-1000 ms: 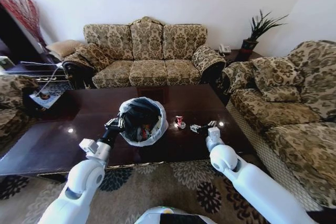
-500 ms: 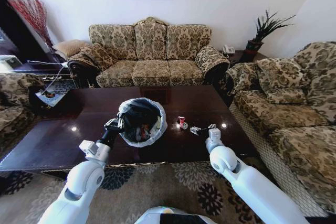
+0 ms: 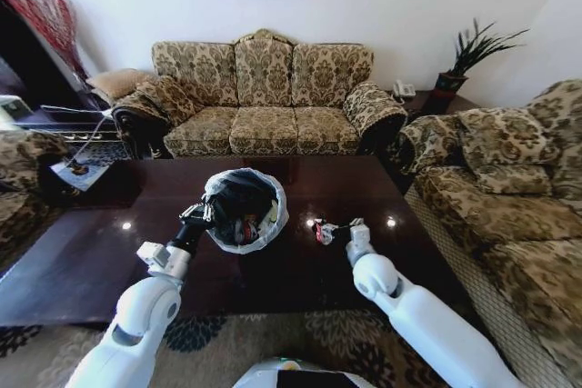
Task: Move to the front of the table and place the trash on the table into the trash bin.
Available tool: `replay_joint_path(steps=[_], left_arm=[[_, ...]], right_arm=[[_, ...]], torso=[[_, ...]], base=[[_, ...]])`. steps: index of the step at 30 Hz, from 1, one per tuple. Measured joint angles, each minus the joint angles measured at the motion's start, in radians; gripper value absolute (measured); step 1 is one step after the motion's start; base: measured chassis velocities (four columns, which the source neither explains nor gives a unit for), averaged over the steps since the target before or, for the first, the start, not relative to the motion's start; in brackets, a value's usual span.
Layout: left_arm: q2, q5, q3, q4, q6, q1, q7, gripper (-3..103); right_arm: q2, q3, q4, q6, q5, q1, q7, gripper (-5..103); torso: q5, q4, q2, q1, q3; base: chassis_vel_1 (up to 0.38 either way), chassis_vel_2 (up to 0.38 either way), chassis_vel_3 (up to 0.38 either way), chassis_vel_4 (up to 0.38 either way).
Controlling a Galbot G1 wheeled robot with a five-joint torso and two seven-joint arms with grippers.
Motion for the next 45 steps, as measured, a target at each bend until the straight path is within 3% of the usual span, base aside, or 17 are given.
replay_joint_path(steps=[5,12,21,36,39,43,45], left_arm=[[0.006,-0.002,-0.006,0.005,0.002,-0.001,0.000,3],[0.014,-0.006,-0.008,0.010,0.004,-0.005,-0.001,3],[0.025,-0.009,-0.003,0.022,0.006,-0.016,-0.002,3],[0.034,-0.013,-0.004,0.031,0.006,-0.025,-0.002,3],[0.035,-0.014,-0.004,0.032,0.006,-0.025,-0.001,3],[0.033,-0.014,-0.003,0.032,0.006,-0.025,0.000,3],[0.033,-0.014,-0.003,0.032,0.006,-0.025,0.001,3]], right_arm=[[0.049,-0.020,-0.032,-0.001,0.067,-0.011,0.026,100],[0.084,-0.011,-0.093,0.008,0.087,-0.007,0.045,100],[0.106,0.004,-0.154,0.030,0.104,-0.004,0.005,101],[0.122,0.001,-0.177,0.047,0.086,-0.009,0.004,59],[0.123,0.003,-0.178,0.050,0.078,-0.009,0.003,54],[0.115,0.004,-0.170,0.064,0.053,-0.009,-0.005,40],[0.110,0.004,-0.160,0.068,0.046,-0.009,-0.006,40]], torso=[[-0.0001,0.0002,0.001,-0.003,-0.001],[0.0002,0.0003,0.001,-0.002,-0.001],[0.0002,0.0002,0.000,-0.002,-0.001],[0.0003,0.0001,0.000,-0.002,-0.001],[0.0003,0.0001,0.000,-0.002,-0.001],[0.0002,0.0003,0.000,-0.002,-0.001],[0.0002,0.0002,0.000,-0.002,-0.001]], base=[[-0.020,0.002,0.003,-0.001],[0.028,-0.018,-0.024,0.022],[0.000,0.000,0.000,0.000],[0.000,0.000,0.000,0.000],[0.000,0.000,0.000,0.000],[0.000,0.000,0.000,0.000],[0.000,0.000,0.000,0.000]])
